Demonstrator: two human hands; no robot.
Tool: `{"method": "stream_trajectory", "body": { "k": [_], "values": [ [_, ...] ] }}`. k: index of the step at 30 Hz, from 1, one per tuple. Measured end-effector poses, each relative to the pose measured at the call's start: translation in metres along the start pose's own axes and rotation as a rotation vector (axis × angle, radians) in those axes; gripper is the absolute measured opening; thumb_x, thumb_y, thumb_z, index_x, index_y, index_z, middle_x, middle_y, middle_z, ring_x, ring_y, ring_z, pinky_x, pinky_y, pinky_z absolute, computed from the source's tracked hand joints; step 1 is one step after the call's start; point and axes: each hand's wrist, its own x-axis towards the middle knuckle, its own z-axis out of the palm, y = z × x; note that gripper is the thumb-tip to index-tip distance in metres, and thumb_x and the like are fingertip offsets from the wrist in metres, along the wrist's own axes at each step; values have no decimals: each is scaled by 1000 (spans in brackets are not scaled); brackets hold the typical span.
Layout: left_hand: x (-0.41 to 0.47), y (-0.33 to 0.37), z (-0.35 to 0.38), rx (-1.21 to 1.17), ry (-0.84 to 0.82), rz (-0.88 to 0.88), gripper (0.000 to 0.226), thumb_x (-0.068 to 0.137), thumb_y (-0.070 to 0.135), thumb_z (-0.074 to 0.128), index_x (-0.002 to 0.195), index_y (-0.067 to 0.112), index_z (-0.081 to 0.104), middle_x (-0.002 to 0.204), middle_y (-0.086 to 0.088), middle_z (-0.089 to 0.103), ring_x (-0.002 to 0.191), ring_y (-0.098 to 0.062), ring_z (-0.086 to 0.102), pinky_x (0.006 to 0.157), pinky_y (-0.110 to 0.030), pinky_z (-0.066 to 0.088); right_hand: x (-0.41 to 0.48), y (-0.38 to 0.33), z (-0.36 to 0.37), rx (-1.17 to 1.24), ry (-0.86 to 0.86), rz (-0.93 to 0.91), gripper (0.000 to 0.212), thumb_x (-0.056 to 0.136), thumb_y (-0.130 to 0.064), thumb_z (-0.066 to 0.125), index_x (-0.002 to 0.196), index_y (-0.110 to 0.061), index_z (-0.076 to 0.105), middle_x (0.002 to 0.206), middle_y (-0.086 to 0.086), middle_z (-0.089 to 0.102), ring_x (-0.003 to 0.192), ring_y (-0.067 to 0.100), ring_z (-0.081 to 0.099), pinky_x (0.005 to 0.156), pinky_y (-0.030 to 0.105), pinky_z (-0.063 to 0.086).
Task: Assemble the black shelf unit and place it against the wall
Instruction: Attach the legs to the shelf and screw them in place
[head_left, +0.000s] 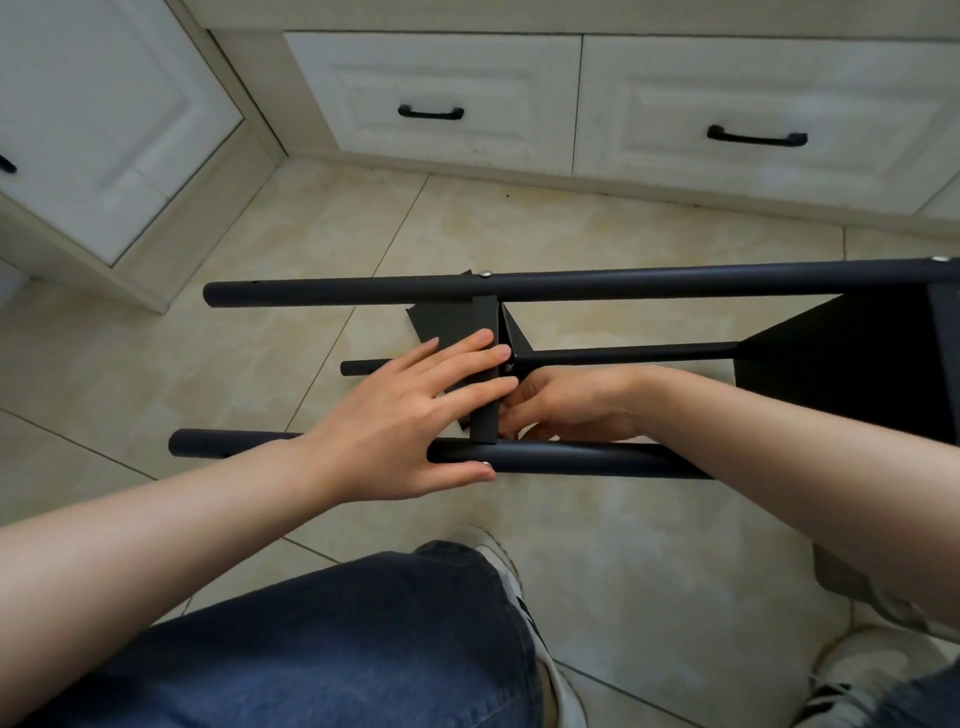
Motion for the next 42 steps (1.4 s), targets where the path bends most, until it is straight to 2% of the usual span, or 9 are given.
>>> {"method": "stream_trajectory", "body": {
  "k": [6,10,17,23,27,32,36,40,42],
  "values": [
    [1,15,-10,-8,-112,-142,78,90,63,52,157,28,31,165,14,6,153,-5,-1,123,-35,10,-33,-19,4,-273,32,-11,25,99,-28,56,116,-12,65,114,15,65,98,21,58,90,37,47],
    [7,28,-16,31,-192,-267,79,91,58,61,158,34,26,167,18,0,154,-3,-1,122,-36,21,-55,-35,16,-666,117,-70,14,94,-31,64,101,-19,67,102,0,68,98,20,61,85,32,49],
    [1,61,-7,-89,51,-599,84,93,39,68,160,34,16,155,8,43,128,-23,57,97,-40,53,-73,-32,35,-921,311,-119,32,88,-15,65,120,-16,63,110,6,67,101,29,61,86,39,49],
    [-12,83,-8,-315,453,-875,39,92,23,73,130,20,64,111,6,72,106,-13,66,91,-26,51,-82,-23,32,-961,397,-191,47,88,-1,50,125,-27,64,113,2,69,103,26,61,89,35,50],
    [-18,100,1,-788,574,-1200,12,91,27,74,92,16,71,68,7,74,71,-7,72,78,-31,59,-84,-20,33,-964,375,-226,46,89,-4,55,128,-27,64,114,0,69,94,21,58,84,31,47],
    [-18,90,18,-1774,708,-1446,23,97,19,67,111,2,61,96,-18,77,89,-30,76,80,-37,59,-82,-18,35,-975,361,-239,47,88,-3,57,129,-26,63,116,-1,68,87,15,51,76,25,39],
    [-14,72,25,-2006,1051,-1430,37,97,4,62,131,-5,50,110,-23,68,94,-31,72,92,-47,56,-83,-16,36,-977,367,-191,37,88,-7,60,123,-20,65,114,2,68,96,22,60,86,33,51],
    [-14,67,29,-2087,1143,-1383,55,97,-1,60,148,3,40,119,-21,65,85,-28,77,59,-44,61,-85,-11,33,-1066,375,-109,27,90,-12,58,116,-20,61,102,6,62,95,32,60,80,40,52],
    [-13,67,28,-2115,1148,-1355,54,97,-1,60,148,6,41,118,-21,66,85,-27,77,59,-45,61,-86,-9,33,-1165,404,-106,27,93,-12,54,117,-23,57,93,4,54,84,32,55,68,36,45]
  ]
}}
